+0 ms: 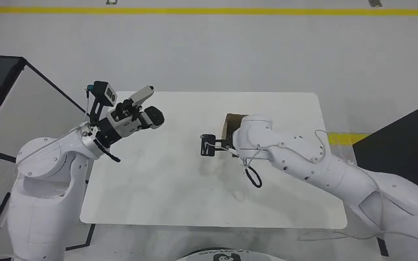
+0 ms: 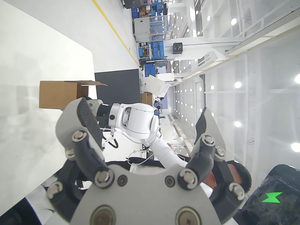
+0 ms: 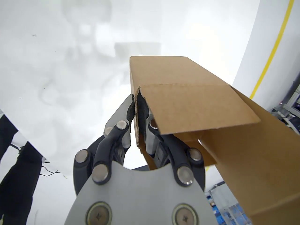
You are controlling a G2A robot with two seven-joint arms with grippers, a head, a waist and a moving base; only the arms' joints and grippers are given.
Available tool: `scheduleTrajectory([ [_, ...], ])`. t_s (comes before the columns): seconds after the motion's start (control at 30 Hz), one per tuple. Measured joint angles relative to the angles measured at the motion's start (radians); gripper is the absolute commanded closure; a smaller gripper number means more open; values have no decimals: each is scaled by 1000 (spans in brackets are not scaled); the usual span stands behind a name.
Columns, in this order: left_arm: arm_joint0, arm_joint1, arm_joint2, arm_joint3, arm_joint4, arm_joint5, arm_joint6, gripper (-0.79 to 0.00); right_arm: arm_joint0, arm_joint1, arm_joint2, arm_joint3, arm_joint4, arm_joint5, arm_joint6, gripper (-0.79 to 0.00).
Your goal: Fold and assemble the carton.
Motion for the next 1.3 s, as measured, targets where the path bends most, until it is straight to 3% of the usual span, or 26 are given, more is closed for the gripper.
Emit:
scheduleTrajectory([
  [0.3, 0, 0, 0, 0, 0, 0, 0, -785, -6, -50, -46, 108, -66, -54, -97, 0],
  [0.73, 0, 0, 0, 0, 0, 0, 0, -785, -16, -118, -80, 209, -93, -66, -132, 0],
  [0.77, 0, 0, 0, 0, 0, 0, 0, -785, -18, -122, -81, 213, -98, -62, -132, -89],
  [0.8, 0, 0, 0, 0, 0, 0, 0, -785, -20, -127, -82, 218, -103, -59, -132, -360],
  [0.83, 0, 0, 0, 0, 0, 0, 0, -785, -21, -130, -82, 221, -106, -57, -133, -720],
  [0.87, 0, 0, 0, 0, 0, 0, 0, -785, -22, -133, -81, 223, -108, -54, -135, -785],
  [1.03, 0, 0, 0, 0, 0, 0, 0, -785, -32, -135, -57, 212, -124, -39, -144, -785],
  [1.3, 0, 0, 0, 0, 0, 0, 0, -785, -79, -89, 27, 138, -138, -54, -146, -785],
])
